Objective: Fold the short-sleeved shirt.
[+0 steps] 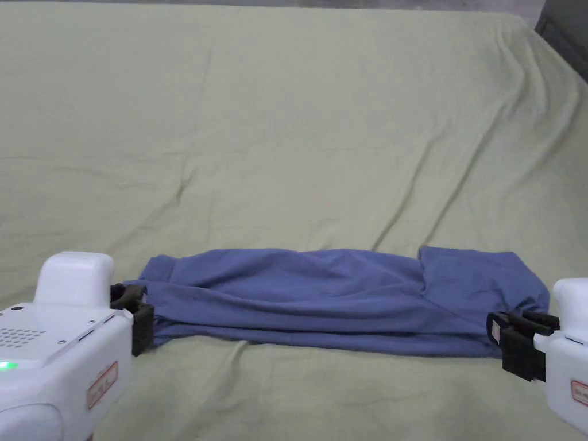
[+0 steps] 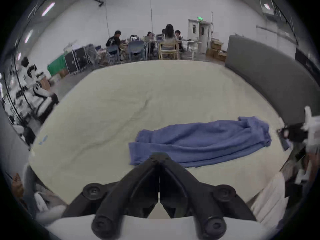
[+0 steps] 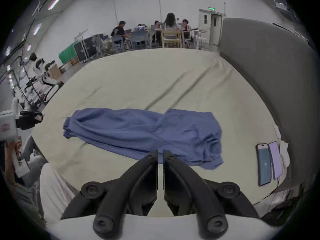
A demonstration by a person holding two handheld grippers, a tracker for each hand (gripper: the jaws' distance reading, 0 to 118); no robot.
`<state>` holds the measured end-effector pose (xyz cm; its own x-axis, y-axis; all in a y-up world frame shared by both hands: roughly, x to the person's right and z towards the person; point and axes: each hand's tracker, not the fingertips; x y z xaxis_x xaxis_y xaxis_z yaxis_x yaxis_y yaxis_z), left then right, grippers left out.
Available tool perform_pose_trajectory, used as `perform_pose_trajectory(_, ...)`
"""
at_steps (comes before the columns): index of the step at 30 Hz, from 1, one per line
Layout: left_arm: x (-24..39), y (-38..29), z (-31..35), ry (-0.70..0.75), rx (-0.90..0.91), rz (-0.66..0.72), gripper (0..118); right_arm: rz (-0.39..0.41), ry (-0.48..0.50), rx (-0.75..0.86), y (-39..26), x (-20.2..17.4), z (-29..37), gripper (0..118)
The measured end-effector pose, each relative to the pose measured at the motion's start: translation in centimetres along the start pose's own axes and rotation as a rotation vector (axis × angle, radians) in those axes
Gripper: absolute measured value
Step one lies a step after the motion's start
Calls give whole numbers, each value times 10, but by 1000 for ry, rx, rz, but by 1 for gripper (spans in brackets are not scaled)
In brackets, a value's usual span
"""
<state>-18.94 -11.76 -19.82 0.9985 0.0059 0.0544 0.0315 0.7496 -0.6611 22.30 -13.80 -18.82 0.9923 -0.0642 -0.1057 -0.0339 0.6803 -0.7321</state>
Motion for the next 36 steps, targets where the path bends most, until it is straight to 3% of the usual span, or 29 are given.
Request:
perform_pose_trajectory(3, -1, 7, -16, 91, -8, -68, 0, -18, 48, 7, 5, -8, -4, 7)
perform_pose_trajectory(4, -5, 10, -25, 99, -4, -76, 11, -21, 59, 7, 8, -8, -7, 7)
perform_pose_trajectory(5, -12, 14, -39, 97, -10, -68, 42, -21, 65, 4, 10, -9, -9, 7)
perform_pose_trajectory(6, -21, 20, -56, 93, -48, -51, 85, -19, 65, 1, 12, -11, -12, 7)
perform_pose_trajectory(7, -27, 21, -75, 82, -77, -27, 111, -14, 65, -2, 13, -11, -15, 7)
perform_pose_trajectory(11, -52, 14, -145, 29, -185, 110, 111, -26, 87, -30, 17, -11, -28, 7)
perform_pose_trajectory(16, -68, -8, -211, 71, -337, 161, 111, -23, 77, -89, 15, -9, -50, 7)
perform_pose_trajectory(18, -70, -17, -221, -14, -379, 233, 105, -18, 75, -122, 13, -8, -59, 7)
perform_pose_trajectory(19, -63, -17, -211, 38, -321, 174, 102, -15, 74, -131, 12, -9, -62, 7)
perform_pose_trajectory(21, -52, -11, -192, 43, -261, 85, 62, -7, 71, -151, 9, -10, -68, 7)
perform_pose_trajectory(22, -49, -10, -188, 23, -273, 75, 13, -5, 70, -158, 7, -10, -70, 7)
perform_pose_trajectory(23, -47, -10, -183, -78, -281, 147, 9, -5, 72, -166, 6, -10, -73, 7)
perform_pose_trajectory(24, -40, -10, -181, -49, -277, 190, 9, -7, 76, -173, 5, -10, -76, 7)
perform_pose_trajectory(26, -28, -13, -182, 2, -273, 125, 9, -14, 82, -182, 3, -11, -77, 7)
perform_pose_trajectory(32, -78, 0, -161, -32, -275, 182, 9, -19, 77, -165, 7, -7, -64, 7)
perform_pose_trajectory(36, -120, 12, -135, 99, -249, 185, 9, -23, 64, -137, 12, -3, -60, 7)
